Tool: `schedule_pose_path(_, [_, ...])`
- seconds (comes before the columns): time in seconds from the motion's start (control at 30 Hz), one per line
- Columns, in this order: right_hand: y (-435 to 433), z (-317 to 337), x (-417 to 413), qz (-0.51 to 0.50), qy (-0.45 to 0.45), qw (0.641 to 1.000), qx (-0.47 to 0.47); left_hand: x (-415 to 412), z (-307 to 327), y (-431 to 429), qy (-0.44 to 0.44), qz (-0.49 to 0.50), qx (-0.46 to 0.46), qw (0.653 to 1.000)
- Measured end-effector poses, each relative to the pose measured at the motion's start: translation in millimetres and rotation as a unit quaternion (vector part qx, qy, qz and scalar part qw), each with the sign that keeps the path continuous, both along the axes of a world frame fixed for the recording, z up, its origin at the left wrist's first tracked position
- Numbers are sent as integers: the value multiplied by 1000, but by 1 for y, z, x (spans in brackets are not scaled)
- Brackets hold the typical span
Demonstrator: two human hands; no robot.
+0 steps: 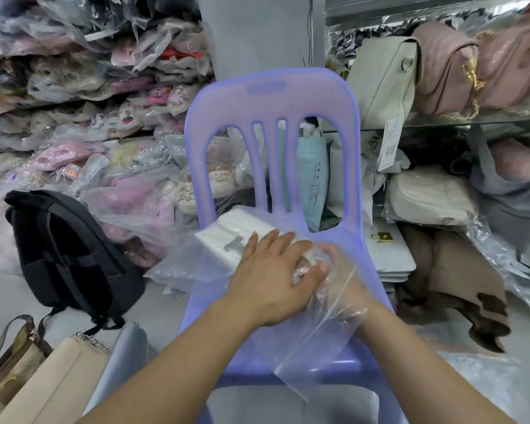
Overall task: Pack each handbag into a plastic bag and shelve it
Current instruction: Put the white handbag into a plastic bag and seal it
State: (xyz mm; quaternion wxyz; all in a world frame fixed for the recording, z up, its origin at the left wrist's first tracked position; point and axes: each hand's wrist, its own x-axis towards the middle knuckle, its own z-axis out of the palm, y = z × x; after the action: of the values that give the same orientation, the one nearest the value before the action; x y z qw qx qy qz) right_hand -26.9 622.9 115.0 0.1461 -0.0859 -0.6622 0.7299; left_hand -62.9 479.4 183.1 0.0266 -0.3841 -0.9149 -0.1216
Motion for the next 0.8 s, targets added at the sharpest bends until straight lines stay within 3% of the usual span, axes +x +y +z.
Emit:
schedule_pose_path(0.07, [-1,-5,0,14,-10,997,72,-6,-7,-6,0,13,-15,1000])
schedule_pose_path(0.3, [8,0,14,77,-108,989,70,-13,-13,-2,63,67,-94,991])
schedule_pose_path(0.47, [27,15,25,102,-150,965,191,-8,-17,12,104,90,-92,986])
schedule_pose_path(0.53, [37,20,31,132,-172,967,132,-7,-19,13,105,97,-87,986])
schedule_pose_path(0.6, [42,31,37,84,-225,971,13,-8,-21,14,105,103,-90,985])
schedule_pose_path(0.67, [50,38,33,-28,-266,963,-24,-8,-23,16,108,103,-98,984])
schedule_pose_path(0.73, [52,39,25,-116,-280,953,16,-8,-24,17,103,99,-109,984])
schedule_pose_path(0.8, [43,39,20,-166,-308,927,133,-6,-24,18,100,90,-129,983])
